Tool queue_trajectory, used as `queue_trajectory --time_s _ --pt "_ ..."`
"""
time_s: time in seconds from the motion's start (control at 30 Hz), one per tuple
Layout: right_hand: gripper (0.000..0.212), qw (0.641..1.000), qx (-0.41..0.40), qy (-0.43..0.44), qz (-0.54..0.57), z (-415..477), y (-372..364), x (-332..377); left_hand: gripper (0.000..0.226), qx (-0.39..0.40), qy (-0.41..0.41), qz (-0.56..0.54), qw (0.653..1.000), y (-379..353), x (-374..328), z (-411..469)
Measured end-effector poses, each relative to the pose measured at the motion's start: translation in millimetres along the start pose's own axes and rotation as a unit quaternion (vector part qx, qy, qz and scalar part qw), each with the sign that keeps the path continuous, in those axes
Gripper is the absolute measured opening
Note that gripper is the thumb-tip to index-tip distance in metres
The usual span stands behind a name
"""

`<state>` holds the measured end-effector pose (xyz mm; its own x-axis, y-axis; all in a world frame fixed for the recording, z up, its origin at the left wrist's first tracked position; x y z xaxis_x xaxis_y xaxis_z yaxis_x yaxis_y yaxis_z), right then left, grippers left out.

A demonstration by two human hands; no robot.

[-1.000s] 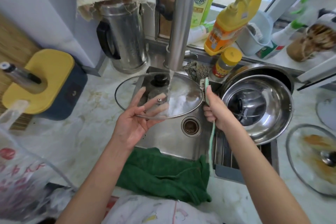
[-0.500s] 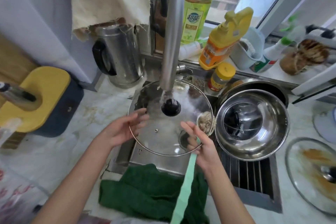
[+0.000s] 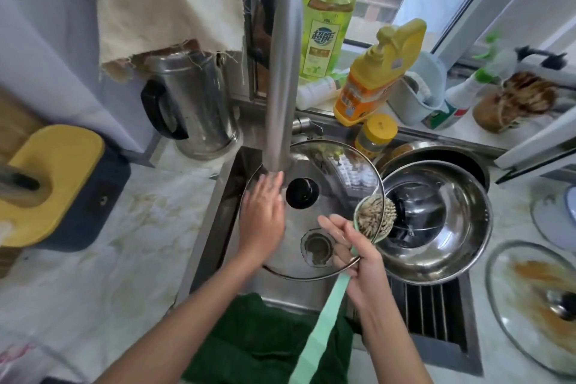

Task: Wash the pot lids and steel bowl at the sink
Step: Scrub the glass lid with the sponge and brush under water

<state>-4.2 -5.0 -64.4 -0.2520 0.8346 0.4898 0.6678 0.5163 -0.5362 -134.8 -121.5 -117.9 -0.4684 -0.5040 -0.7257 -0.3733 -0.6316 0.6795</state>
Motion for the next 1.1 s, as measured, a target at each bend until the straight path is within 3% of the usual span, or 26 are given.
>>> queue_trajectory --time_s 0.1,0.27,0.33,0.43,0.6,0.7,0.8,0.93,1.0,1.1 --pt "0.030 1.000 -0.004 0.014 0.000 -2.3 -3.1 1.0 0.058 0.000 0.096 -0.059 0.994 8.2 18.5 22.7" --pt "0.032 1.000 -0.012 0.012 -0.007 2.2 -3.6 5.6 0.059 -0.004 -0.027 -0.011 1.000 -5.0 -21.9 -26.0" --pt "0.049 1.000 0.014 -0.011 0.006 3.0 2.5 4.8 0.058 0.006 -0.002 -0.018 1.000 -2.0 -4.5 -3.9" --pt "0.064 0.998 0.044 -0.044 -0.004 -0.6 10.3 10.4 0.066 0.087 0.026 -0.065 0.994 7.2 23.8 49.0" --pt "0.046 0.994 0.007 -0.080 -0.072 -2.7 2.1 19.5 0.046 0.293 -0.131 -0.073 0.944 11.2 22.8 70.3" --pt "0.044 0.990 -0.008 -0.073 -0.122 3.8 -9.1 14.3 0.052 0.377 -0.127 -0.122 0.910 20.2 31.4 62.8" --pt "0.047 0.982 -0.015 -0.059 -0.177 9.7 -17.6 8.0 0.070 0.374 -0.088 -0.181 0.905 26.0 45.9 57.7" --pt "0.043 0.985 0.005 -0.087 -0.149 11.1 -22.3 1.9 0.093 0.371 -0.039 -0.170 0.912 39.8 54.7 62.9" --pt "0.043 0.989 0.017 -0.097 -0.114 10.9 -20.2 0.6 0.078 0.372 -0.065 -0.204 0.903 45.9 58.1 63.4" --pt "0.063 0.989 0.051 -0.112 -0.079 9.4 -15.5 1.1 0.052 0.382 -0.093 -0.260 0.882 51.5 65.8 60.4"
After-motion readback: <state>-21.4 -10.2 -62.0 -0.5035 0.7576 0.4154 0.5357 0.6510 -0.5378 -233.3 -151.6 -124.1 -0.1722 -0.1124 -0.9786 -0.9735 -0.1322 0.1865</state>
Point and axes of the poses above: each hand's wrist, its own z-axis towards the middle knuckle, its own y-axis out of the back of the hand, x = y × z, the point moved 1 cm from there along z, towards the middle knuckle, and after that the axes turned 13 degrees about -y, right-handed, at the moved point
